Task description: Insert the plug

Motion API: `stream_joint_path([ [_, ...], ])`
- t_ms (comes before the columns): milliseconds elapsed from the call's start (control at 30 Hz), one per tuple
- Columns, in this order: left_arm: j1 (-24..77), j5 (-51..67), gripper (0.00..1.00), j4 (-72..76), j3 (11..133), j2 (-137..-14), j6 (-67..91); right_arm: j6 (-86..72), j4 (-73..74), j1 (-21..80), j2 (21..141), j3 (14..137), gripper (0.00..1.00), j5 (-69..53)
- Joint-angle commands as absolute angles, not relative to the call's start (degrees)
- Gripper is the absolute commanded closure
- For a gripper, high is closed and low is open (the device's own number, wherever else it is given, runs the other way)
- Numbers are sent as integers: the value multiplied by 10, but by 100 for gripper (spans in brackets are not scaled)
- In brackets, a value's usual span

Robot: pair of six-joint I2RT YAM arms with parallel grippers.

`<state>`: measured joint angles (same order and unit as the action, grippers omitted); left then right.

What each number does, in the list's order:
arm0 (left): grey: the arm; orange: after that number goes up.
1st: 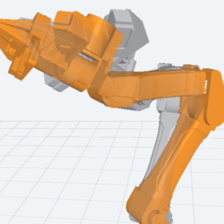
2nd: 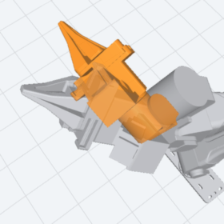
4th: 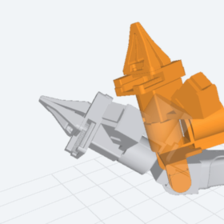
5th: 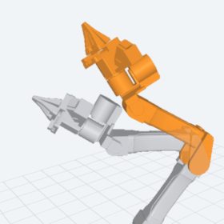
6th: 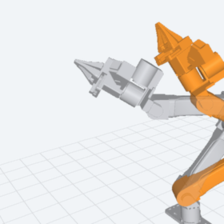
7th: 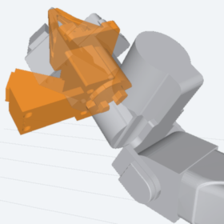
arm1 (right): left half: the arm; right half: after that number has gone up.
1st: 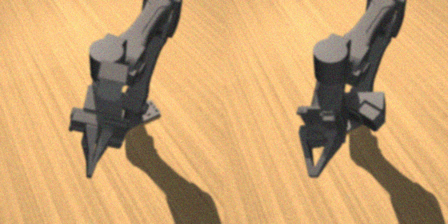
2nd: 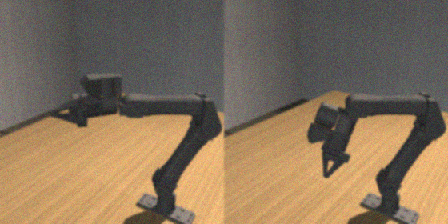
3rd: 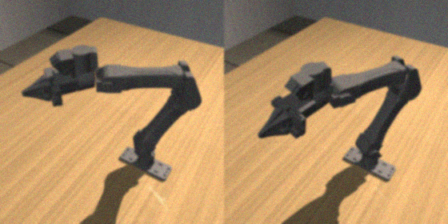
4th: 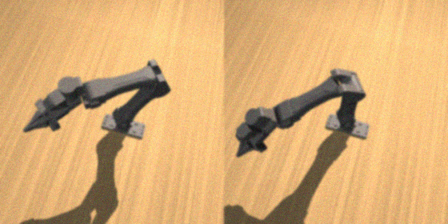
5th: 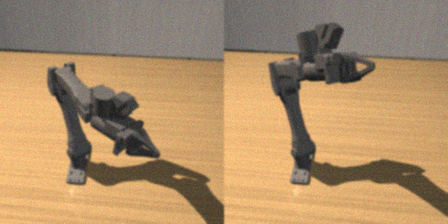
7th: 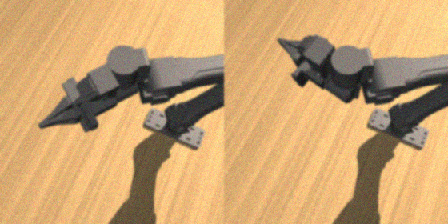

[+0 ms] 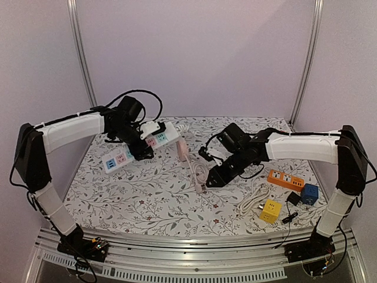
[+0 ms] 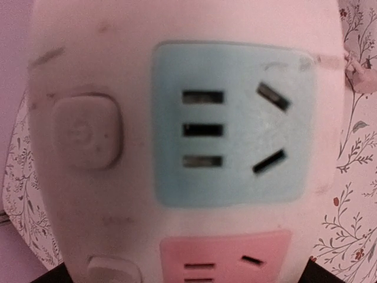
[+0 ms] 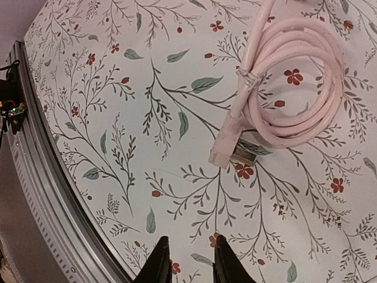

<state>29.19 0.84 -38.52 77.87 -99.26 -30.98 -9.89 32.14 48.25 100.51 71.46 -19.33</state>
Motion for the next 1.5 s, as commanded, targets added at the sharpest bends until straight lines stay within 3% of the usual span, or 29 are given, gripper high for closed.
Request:
stream_joint_path([
  [0, 293, 65, 100, -421, 851, -893, -279, -91, 279, 473, 1024, 761, 71, -121],
  [100, 268, 44, 100, -470, 886, -867, -282, -96, 260, 476, 1062, 796, 54, -94],
  [200, 217, 39, 100, -498, 868, -830, -301, -98, 254, 492, 1110, 835, 27, -83],
  [367, 147, 43, 100, -574, 782, -754, -331, -123, 252, 503, 1191, 879, 22, -12],
  [467, 130, 48, 100, -602, 724, -713, -346, -136, 256, 501, 1237, 911, 33, -9],
  [700, 169, 142, 100, -630, 628, -685, -385, -208, 273, 392, 1250, 916, 100, -3],
  [867, 308, 146, 100, -548, 575, -727, -412, -211, 267, 278, 1220, 915, 100, -28],
  [1000, 377, 157, 100, -498, 610, -831, -419, -196, 266, 210, 1227, 932, 100, -95],
  [1100, 408, 146, 100, -483, 680, -946, -416, -175, 276, 175, 1239, 953, 88, -138],
  [1333, 428, 117, 100, -462, 814, -1116, -369, -108, 365, 153, 1200, 983, 41, -120],
  [1400, 433, 121, 100, -434, 807, -1125, -381, -81, 413, 153, 1177, 992, 36, -97],
  [1433, 439, 117, 98, -426, 800, -1129, -397, -75, 428, 153, 1155, 992, 34, -81],
  [1467, 445, 109, 86, -424, 793, -1133, -411, -70, 442, 153, 1140, 988, 30, -61],
])
